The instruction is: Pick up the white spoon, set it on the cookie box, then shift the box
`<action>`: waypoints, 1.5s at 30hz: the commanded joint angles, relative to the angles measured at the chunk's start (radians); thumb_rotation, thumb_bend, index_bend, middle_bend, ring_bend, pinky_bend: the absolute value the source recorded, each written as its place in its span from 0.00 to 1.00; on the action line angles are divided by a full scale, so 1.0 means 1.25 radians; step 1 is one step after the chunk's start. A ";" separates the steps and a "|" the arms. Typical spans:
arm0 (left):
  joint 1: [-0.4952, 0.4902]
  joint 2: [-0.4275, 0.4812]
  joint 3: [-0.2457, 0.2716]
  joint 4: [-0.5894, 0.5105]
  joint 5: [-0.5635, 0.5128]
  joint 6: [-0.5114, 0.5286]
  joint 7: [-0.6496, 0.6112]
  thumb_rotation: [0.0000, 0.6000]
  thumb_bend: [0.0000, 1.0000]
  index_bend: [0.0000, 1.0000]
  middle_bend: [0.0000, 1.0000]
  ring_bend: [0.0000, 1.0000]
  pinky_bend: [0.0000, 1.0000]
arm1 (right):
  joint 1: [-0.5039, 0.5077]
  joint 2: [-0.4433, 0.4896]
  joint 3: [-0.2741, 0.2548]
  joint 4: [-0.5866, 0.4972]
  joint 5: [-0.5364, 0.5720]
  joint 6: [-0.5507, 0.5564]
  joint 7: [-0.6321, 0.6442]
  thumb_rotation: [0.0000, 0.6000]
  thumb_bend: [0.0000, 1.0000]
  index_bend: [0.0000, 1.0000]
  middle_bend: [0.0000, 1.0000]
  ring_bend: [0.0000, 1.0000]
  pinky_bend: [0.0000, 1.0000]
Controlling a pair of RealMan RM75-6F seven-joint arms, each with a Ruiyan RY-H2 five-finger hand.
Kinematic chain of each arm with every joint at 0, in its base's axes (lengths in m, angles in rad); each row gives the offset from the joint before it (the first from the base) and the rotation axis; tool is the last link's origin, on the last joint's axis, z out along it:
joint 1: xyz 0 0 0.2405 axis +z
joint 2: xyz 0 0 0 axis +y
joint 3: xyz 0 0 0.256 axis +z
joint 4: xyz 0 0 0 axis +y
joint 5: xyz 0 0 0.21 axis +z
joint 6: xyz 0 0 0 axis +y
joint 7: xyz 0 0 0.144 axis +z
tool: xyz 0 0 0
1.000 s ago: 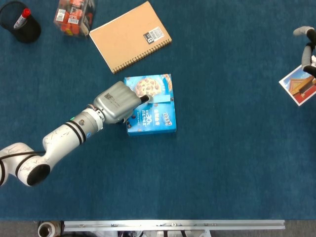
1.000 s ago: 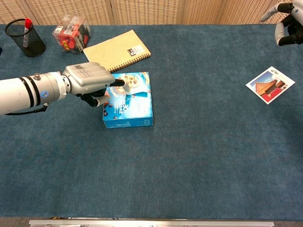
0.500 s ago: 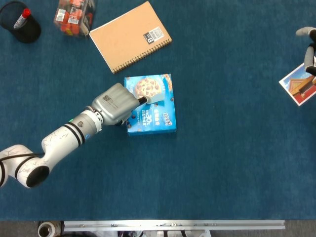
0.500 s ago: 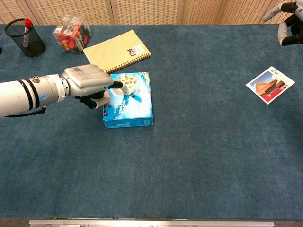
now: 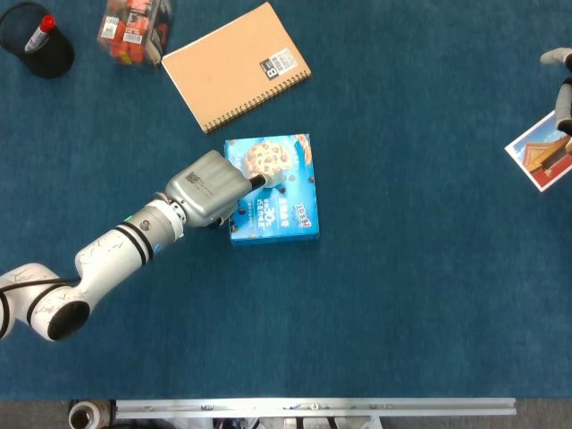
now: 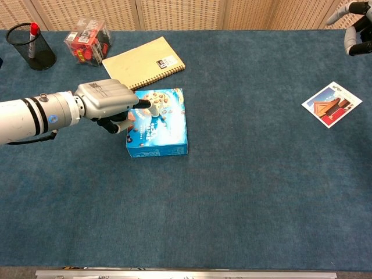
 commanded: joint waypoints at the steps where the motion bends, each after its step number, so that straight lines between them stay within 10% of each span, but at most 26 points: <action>1: -0.001 0.001 0.001 0.000 -0.001 0.000 0.000 1.00 0.80 0.18 1.00 1.00 1.00 | -0.001 0.000 0.000 0.001 0.000 -0.001 0.002 1.00 0.69 0.30 0.77 0.89 1.00; 45: 0.002 0.008 0.020 -0.025 -0.026 0.022 0.028 1.00 0.80 0.18 1.00 1.00 1.00 | -0.017 0.005 0.005 0.001 -0.014 0.000 0.031 1.00 0.69 0.30 0.78 0.91 1.00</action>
